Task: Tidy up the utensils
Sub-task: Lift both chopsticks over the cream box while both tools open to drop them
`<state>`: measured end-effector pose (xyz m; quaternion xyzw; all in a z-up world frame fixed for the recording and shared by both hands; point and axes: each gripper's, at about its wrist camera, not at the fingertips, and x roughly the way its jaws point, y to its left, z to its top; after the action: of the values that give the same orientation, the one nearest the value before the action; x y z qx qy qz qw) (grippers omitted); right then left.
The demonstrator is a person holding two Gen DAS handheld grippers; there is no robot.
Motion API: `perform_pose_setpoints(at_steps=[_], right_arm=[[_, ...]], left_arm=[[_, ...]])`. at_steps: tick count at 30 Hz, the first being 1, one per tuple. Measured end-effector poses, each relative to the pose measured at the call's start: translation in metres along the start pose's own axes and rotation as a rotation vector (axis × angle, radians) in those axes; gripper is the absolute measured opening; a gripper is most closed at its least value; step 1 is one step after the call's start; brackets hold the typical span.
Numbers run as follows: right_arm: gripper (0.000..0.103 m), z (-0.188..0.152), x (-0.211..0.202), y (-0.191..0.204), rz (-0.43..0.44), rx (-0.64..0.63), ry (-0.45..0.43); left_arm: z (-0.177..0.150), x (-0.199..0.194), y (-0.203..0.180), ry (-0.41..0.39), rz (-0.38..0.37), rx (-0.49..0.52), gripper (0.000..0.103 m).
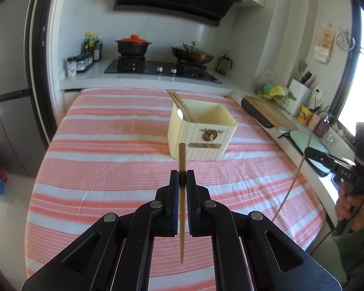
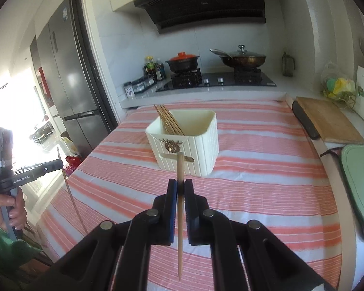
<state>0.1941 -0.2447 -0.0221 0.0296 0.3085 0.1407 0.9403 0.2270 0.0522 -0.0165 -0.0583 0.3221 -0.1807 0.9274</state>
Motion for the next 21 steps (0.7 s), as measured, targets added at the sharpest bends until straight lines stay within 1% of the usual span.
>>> perform_pose_setpoints(at_steps=[4, 9, 14, 18, 21], right_arm=[[0.006, 0.005, -0.009, 0.004, 0.012, 0.011, -0.043], [0.006, 0.016, -0.022, 0.009, 0.015, -0.006, -0.097], [0.006, 0.029, -0.019, 0.009, 0.008, -0.042, -0.101], [0.006, 0.046, -0.011, 0.004, 0.011, -0.046, -0.104], [0.006, 0.067, -0.008, 0.003, 0.008, -0.071, -0.132]], left_arm=[[0.005, -0.008, -0.002, -0.034, -0.013, -0.009, 0.004], [0.012, -0.013, -0.005, -0.049, -0.035, -0.011, 0.004], [0.021, -0.015, -0.007, -0.059, -0.048, -0.001, 0.004], [0.041, -0.018, -0.006, -0.08, -0.086, -0.022, 0.004], [0.068, -0.027, -0.005, -0.135, -0.104, -0.039, 0.004]])
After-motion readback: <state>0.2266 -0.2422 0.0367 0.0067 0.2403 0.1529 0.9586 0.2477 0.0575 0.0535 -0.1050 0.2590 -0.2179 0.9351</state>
